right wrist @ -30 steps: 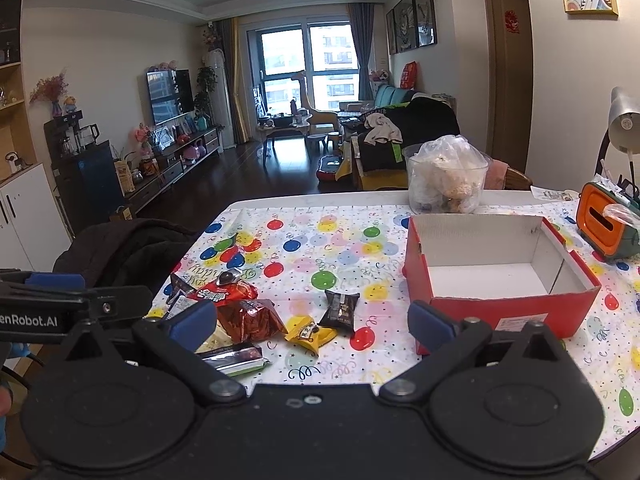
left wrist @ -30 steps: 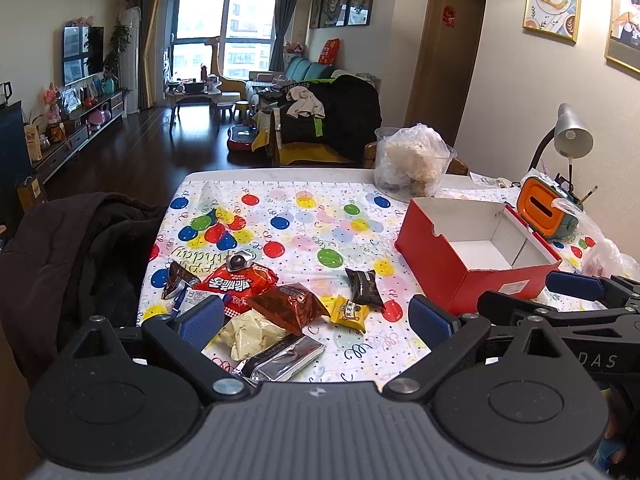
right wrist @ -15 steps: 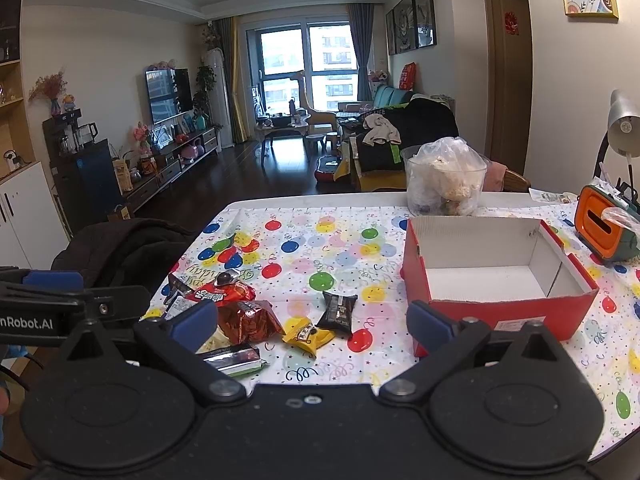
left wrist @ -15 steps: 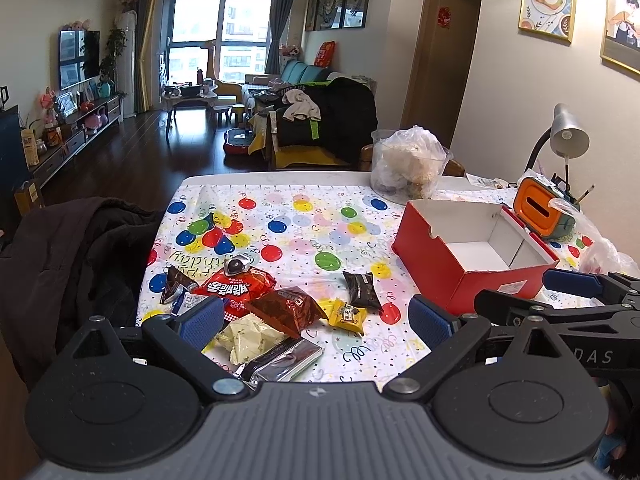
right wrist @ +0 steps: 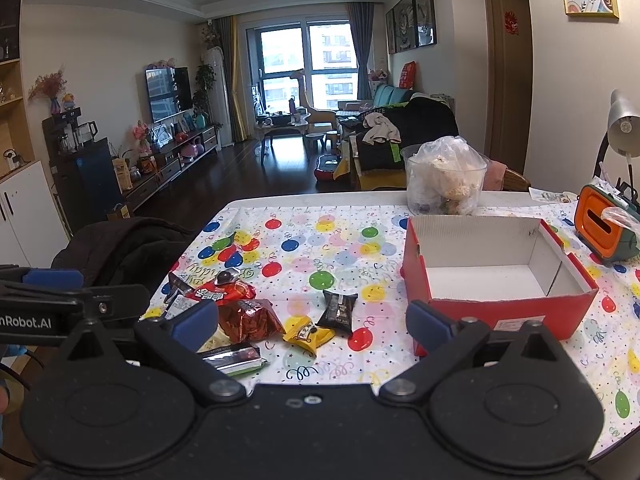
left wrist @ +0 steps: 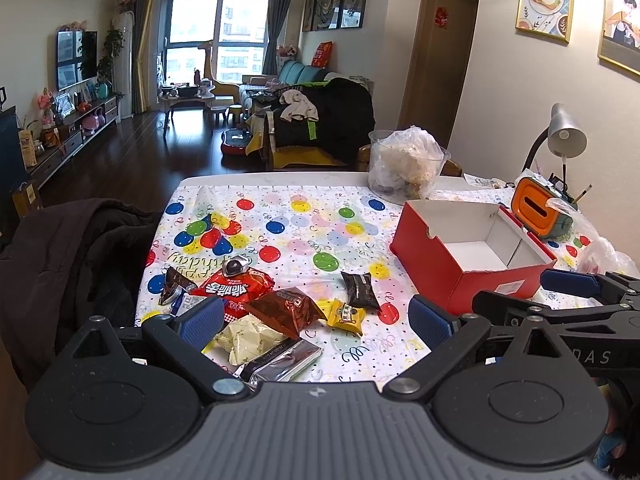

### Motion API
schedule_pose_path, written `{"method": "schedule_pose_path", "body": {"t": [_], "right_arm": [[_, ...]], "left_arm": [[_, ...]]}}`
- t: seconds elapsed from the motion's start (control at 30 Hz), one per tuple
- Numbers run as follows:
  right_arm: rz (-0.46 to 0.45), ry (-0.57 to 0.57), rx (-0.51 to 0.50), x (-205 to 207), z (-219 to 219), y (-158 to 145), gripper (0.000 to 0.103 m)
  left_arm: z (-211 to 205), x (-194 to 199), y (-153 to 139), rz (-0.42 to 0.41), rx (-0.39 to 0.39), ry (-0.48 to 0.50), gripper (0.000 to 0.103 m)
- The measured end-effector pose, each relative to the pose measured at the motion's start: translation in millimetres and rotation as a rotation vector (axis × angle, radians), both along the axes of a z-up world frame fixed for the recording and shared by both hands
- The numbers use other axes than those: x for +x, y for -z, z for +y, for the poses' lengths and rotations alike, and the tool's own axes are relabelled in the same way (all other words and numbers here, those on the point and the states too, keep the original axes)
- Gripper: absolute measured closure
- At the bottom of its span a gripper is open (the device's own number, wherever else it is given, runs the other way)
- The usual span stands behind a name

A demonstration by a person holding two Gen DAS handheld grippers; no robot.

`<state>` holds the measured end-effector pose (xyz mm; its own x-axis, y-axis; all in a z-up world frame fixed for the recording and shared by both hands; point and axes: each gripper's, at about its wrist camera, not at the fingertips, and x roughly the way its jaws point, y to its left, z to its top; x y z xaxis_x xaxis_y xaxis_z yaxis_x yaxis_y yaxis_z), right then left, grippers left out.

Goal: Organize snacks

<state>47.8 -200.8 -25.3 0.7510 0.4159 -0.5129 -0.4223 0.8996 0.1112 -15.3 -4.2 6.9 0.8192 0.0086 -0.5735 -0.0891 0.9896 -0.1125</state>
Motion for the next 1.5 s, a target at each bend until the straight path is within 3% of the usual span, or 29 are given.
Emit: {"method": "schedule_pose_path", "body": {"t": [0.23,0.53,0.9,1.03,1.13,1.3,1.5], "right_arm": [[0.001,0.006,0.003,-0.1,-0.8,-1.5,0.003],[0.017,0.007,-0.022,7.2,4.4,-0.2,0.002],[0.225,-0.06,-0.008,67.8,21.9,33.4,0.002],[0.301,-0.058,-0.012,96.9,25.5,51.8,0.002],[0.335,-0.08,-0.027,116.6,30.4,64.2,0.005],[0.339,-0.105,-0.08,151.0,42.8,80.2,0.009],[0.379,-0.054,-0.107,197.0,56.1,108.4,0.015]], "left_arm": [[0.5,1.7,-5.7,0.0,-0.008,0.014,0.004],[16.6,11.3,8.4,0.038,-0.044,0.01,0.004],[51.8,37.0,36.9,0.138,-0.115,-0.134,0.004],[56.3,52.6,48.4,0.2,-0.126,-0.145,0.004],[56.2,62.7,52.8,0.218,-0.113,-0.141,0.004],[61.2,76.8,50.1,0.164,-0.036,-0.134,0.004],[52.3,99.7,79.3,0.256,-0.006,-0.055,0.004]]}}
